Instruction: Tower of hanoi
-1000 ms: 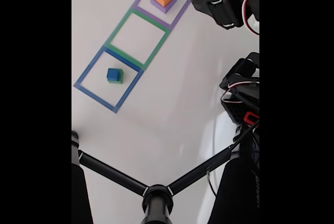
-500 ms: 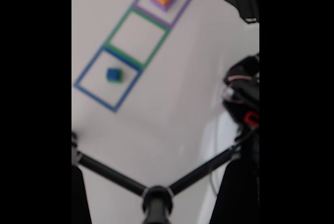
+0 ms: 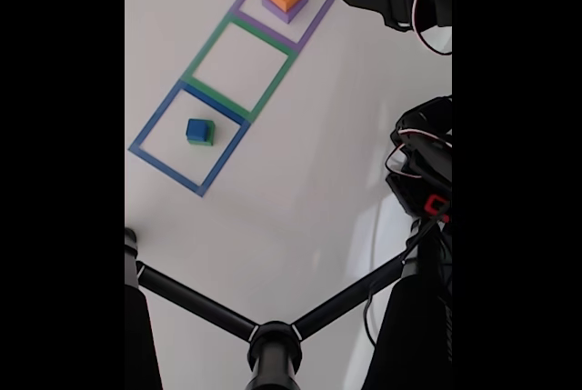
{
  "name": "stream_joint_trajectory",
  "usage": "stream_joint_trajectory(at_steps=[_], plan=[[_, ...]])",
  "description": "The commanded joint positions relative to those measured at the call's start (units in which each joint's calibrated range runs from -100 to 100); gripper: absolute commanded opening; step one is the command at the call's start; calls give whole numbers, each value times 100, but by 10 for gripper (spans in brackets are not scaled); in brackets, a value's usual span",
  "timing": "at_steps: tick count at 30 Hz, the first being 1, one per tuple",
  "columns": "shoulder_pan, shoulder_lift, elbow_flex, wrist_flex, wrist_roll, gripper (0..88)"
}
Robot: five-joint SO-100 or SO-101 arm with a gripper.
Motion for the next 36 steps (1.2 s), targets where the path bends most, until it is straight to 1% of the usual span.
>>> stream_joint_trajectory(at_steps=[1, 10, 13, 16, 22, 27, 36], plan=[[56, -61, 890, -1281, 0, 325], [56, 140, 3017, -4107, 0, 383], [27, 496, 3626, -5265, 0, 394], [27, 1021, 3981, -6285, 0, 408], [-31, 2143, 4290, -7937, 0, 433], [-174, 2950, 4281, -8917, 0, 443], [-385, 3984, 4126, -9969, 0, 443]])
